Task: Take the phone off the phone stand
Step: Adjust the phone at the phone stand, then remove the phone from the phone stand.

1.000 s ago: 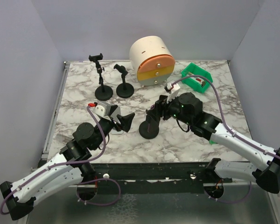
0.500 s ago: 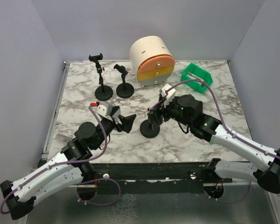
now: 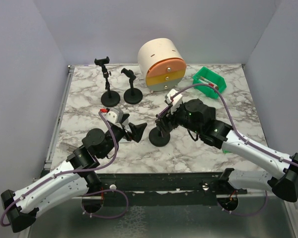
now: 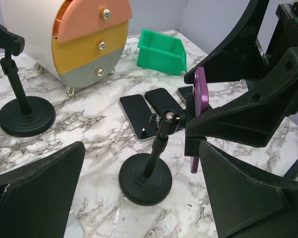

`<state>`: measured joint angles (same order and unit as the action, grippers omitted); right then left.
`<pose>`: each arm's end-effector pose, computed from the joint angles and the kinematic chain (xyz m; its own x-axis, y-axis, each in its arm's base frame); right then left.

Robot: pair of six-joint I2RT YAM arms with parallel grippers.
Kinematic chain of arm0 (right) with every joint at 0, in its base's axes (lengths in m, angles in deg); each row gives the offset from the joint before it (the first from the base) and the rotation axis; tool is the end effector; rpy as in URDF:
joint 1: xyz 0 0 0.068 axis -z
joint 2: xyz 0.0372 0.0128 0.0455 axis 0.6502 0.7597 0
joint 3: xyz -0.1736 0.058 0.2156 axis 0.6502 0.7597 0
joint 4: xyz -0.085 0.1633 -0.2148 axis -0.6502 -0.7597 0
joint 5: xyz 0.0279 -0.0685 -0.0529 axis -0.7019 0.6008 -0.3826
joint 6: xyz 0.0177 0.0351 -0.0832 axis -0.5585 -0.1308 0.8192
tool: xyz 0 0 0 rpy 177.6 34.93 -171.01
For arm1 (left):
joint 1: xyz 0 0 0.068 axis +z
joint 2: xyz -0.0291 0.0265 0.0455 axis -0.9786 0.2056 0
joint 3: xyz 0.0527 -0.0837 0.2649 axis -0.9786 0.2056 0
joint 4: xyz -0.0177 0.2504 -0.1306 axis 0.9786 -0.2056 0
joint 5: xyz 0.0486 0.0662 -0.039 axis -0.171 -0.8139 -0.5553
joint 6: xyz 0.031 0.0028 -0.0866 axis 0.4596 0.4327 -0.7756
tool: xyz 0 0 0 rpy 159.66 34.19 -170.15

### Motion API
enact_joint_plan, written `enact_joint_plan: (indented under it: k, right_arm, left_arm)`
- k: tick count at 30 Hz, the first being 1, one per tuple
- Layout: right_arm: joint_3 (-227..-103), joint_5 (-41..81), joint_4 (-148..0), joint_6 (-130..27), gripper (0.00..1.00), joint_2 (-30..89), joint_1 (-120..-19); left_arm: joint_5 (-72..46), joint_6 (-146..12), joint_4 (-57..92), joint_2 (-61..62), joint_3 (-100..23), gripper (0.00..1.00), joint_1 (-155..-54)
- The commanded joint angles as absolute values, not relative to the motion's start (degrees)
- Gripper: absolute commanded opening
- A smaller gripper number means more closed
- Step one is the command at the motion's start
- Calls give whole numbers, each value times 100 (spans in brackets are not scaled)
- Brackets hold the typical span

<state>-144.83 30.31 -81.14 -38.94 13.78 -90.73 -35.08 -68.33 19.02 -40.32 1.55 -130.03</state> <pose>0.2144 0.2508 0.3283 -0.1183 -0.2990 -0.9469 -0.7534 0.6482 -0.1105 0.1505 -0.1596 0.3229 -0.1207 -0.1956 -0.9732 0.6036 0.7639 -0.2284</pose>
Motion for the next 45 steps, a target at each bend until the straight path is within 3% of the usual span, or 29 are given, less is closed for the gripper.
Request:
enact_joint_plan:
  k: [1,4,5,7,18,25,30,45]
  right_arm:
    - [-14776,3228,-8098,-4170,67,1391,-9068]
    - [-14816,3187,-8084,-4352,77,1348,-9063]
    - [-14901,3132,-8168,-4458,92,1238,-9061]
    - [-14935,3115,-8222,-4716,99,1145,-9066]
    - [-15173,3237,-9155,-5104,100,838,-9062]
    - [-13753,3904,-8188,-5499,100,-753,-9065]
    - [-13073,3555,-7730,-5494,99,-1517,-9062]
    - [-13430,2879,-7443,-5617,100,-540,-9066]
  left_arm:
    - [-3407,-6869,1914,-4111,62,97,-13034]
    - [-3407,-6876,1903,-4113,62,97,-13034]
    - [-3407,-6884,1901,-4116,60,97,-13035]
    - [-3384,-6893,1908,-4141,62,97,-13034]
    - [-3267,-6902,1962,-4188,104,97,-13051]
    - [-3334,-6900,2103,-4250,203,97,-13078]
    - [-3312,-6959,2089,-4104,192,97,-13087]
    - [-3157,-6855,2246,-4256,329,97,-13145]
